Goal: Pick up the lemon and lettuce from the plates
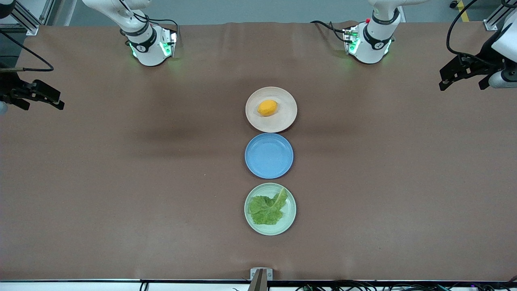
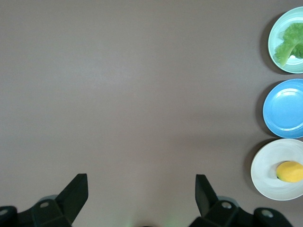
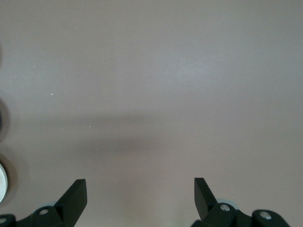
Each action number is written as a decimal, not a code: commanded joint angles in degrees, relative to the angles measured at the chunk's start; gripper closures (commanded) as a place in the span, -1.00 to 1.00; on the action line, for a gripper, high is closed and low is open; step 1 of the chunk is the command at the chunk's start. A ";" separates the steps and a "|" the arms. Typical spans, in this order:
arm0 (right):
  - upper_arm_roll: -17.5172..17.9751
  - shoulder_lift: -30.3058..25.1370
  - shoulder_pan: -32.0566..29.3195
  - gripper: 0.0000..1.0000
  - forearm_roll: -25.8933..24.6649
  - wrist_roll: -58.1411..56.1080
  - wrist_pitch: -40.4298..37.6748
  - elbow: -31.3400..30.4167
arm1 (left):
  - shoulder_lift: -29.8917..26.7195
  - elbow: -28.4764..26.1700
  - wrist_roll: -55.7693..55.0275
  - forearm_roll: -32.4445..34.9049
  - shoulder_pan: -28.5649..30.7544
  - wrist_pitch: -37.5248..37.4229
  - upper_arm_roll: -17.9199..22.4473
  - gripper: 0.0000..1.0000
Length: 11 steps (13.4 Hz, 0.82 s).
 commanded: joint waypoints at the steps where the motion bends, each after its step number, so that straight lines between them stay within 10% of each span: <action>1: 0.09 -1.46 -0.41 -1.00 0.02 -0.67 -0.19 -1.71 | 0.57 1.31 1.09 -1.42 0.14 -0.65 -0.19 -1.00; 11: 0.27 -0.94 -0.32 -1.00 0.73 -0.31 -4.76 2.85 | 14.26 6.23 0.21 -2.03 -3.90 9.16 -1.60 -1.00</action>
